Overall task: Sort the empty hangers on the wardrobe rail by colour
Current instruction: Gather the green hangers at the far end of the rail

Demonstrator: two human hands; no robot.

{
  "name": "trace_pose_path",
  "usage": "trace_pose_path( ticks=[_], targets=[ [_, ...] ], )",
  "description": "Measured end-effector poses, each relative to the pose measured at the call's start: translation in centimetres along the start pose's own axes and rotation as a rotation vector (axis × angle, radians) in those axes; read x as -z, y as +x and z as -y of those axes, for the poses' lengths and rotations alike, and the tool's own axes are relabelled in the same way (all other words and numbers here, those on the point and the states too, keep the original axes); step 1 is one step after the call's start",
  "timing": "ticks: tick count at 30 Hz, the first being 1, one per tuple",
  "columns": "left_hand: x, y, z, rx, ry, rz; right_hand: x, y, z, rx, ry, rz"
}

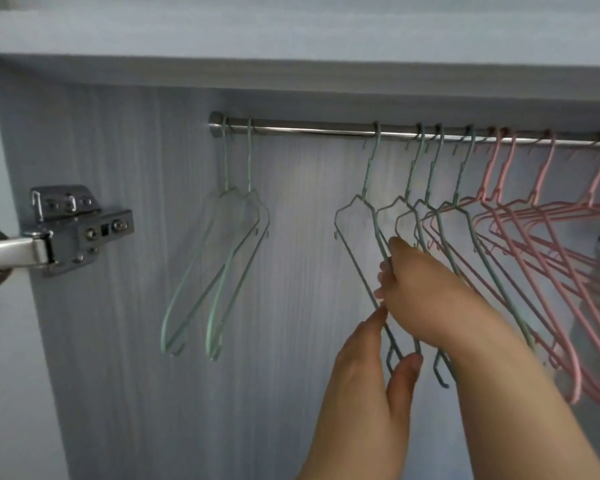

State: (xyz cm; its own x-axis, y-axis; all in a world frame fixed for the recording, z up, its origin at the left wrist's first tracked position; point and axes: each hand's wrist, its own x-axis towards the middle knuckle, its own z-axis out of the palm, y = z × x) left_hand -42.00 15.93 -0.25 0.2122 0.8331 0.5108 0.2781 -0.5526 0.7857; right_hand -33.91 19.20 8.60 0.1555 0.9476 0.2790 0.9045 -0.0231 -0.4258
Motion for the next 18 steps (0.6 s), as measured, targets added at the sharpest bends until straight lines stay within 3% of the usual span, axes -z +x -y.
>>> trace_pose_path(
  ticks=[4,8,18],
  targets=[
    [1.1,-0.5,0.9,-0.017,-0.114,-0.04,-1.7,0.3,0.1,0.051,0.247,-0.141],
    [2.6,-1.3,1.5,-0.042,-0.071,-0.147,-3.0,0.4,1.7,0.103,0.473,-0.284],
    [4.9,-1.3,4.2,-0.07,-0.061,-0.305,-6.2,2.0,5.3,0.19,0.564,-0.255]
  ],
)
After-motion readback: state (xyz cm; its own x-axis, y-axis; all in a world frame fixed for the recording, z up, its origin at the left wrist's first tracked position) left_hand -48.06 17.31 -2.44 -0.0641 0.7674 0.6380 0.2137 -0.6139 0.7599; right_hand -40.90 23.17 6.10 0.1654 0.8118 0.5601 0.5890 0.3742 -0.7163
